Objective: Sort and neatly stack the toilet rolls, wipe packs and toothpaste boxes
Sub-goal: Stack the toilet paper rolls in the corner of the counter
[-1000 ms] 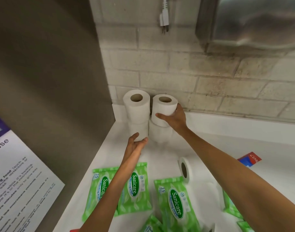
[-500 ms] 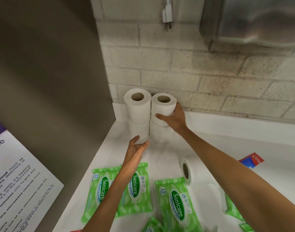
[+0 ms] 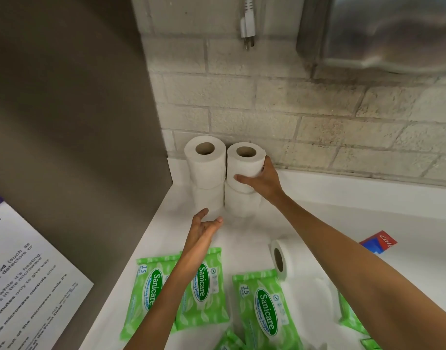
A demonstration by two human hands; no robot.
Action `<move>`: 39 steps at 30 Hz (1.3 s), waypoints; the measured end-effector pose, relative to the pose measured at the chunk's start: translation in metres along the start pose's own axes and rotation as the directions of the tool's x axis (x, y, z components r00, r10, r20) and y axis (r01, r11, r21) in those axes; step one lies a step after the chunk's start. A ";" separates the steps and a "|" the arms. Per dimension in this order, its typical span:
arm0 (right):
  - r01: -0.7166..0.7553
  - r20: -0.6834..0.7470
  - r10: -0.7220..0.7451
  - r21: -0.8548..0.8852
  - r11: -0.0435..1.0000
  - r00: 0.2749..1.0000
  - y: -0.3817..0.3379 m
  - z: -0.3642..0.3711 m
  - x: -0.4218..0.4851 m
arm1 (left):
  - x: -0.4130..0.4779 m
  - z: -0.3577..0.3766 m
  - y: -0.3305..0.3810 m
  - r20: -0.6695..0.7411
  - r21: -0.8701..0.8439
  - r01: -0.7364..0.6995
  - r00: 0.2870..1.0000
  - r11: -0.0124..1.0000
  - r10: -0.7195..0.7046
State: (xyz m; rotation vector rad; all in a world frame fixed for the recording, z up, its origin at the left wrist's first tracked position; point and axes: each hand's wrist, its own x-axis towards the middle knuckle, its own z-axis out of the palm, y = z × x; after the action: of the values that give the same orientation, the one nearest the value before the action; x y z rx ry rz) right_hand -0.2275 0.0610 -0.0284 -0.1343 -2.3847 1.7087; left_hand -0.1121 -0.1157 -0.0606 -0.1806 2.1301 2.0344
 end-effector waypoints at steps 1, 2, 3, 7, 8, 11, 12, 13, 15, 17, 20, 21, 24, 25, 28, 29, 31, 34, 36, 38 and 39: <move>0.006 0.002 -0.006 -0.002 1.000 1.000 0.000 -0.001 -0.001 | 0.001 0.001 0.000 0.003 0.003 0.001 1.000 1.000 -0.001; 0.003 -0.002 -0.003 -0.010 1.000 1.000 0.000 -0.002 -0.002 | 0.001 0.002 0.000 0.007 0.005 0.001 1.000 1.000 -0.001; -0.010 -0.006 0.010 -0.023 1.000 1.000 -0.001 -0.004 -0.004 | 0.001 0.003 0.000 0.011 0.010 0.001 1.000 1.000 -0.001; -0.067 -0.024 0.067 -0.001 0.998 0.997 -0.004 -0.018 -0.017 | 0.002 0.012 0.002 0.012 0.030 0.010 1.000 0.999 -0.010; -0.073 -0.033 0.074 0.025 0.997 0.997 -0.005 -0.023 -0.021 | 0.003 0.015 0.004 0.017 0.041 0.011 1.000 0.999 -0.011; -0.108 -0.069 0.113 0.075 0.991 0.991 -0.007 -0.044 -0.039 | -0.001 0.029 0.010 0.065 0.107 -0.008 0.998 0.994 0.001; -0.128 -0.076 0.134 0.081 0.988 0.988 -0.006 -0.053 -0.046 | -0.003 0.036 0.013 0.088 0.137 -0.021 0.996 0.990 0.009; -0.152 -0.076 0.158 0.085 0.985 0.984 -0.004 -0.061 -0.052 | -0.005 0.041 0.015 0.112 0.169 -0.033 0.994 0.985 0.014; -0.207 -0.071 0.215 0.105 0.973 0.974 0.004 -0.078 -0.068 | -0.011 0.055 0.019 0.170 0.245 -0.056 0.985 0.968 0.014; -0.252 -0.079 0.265 0.139 0.958 0.961 0.014 -0.094 -0.088 | -0.019 0.071 0.022 0.231 0.347 -0.106 0.973 0.932 0.024; -0.292 -0.141 0.315 0.162 0.943 0.938 0.027 -0.114 -0.116 | -0.028 0.093 0.023 0.313 0.511 -0.223 0.948 0.830 0.062; -0.302 -0.163 0.326 0.157 0.940 0.931 0.032 -0.120 -0.125 | -0.030 0.099 0.022 0.341 0.565 -0.266 0.937 0.781 0.072; -0.325 -0.219 0.358 0.172 0.930 0.908 0.044 -0.136 -0.148 | -0.034 0.117 0.017 0.420 0.741 -0.399 0.903 0.540 0.091; -0.334 -0.227 0.373 0.192 0.923 0.900 0.046 -0.140 -0.155 | -0.034 0.122 0.015 0.440 0.787 -0.430 0.894 0.442 0.087; -0.357 -0.238 0.411 0.238 0.903 0.880 0.054 -0.150 -0.169 | -0.033 0.138 0.012 0.477 0.856 -0.476 0.878 0.200 0.048; -0.365 -0.234 0.422 0.252 0.896 0.876 0.055 -0.154 -0.174 | -0.032 0.143 0.011 0.481 0.866 -0.481 0.876 0.137 0.036; -0.368 -0.214 0.431 0.278 0.887 0.877 0.057 -0.157 -0.179 | -0.029 0.148 0.006 0.476 0.878 -0.477 0.879 0.029 0.021; -0.372 -0.194 0.434 0.289 0.882 0.880 0.061 -0.162 -0.181 | -0.026 0.157 0.000 0.459 0.888 -0.457 0.888 -0.048 0.019; -0.382 -0.180 0.442 0.288 0.878 0.879 0.063 -0.162 -0.179 | -0.026 0.161 -0.004 0.444 0.895 -0.441 0.895 -0.066 0.042; -0.398 -0.165 0.456 0.293 0.869 0.874 0.064 -0.159 -0.175 | -0.026 0.164 -0.007 0.427 0.904 -0.422 0.901 -0.073 0.077; -0.404 -0.159 0.461 0.295 0.866 0.873 0.064 -0.157 -0.174 | -0.025 0.165 -0.008 0.420 0.907 -0.415 0.903 -0.066 0.096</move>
State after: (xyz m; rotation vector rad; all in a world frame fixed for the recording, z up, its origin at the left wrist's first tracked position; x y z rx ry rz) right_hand -0.0264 0.1940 -0.0601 -0.8398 -2.0504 2.0405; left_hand -0.0770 0.0471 -0.0693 0.7265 2.9355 -0.0587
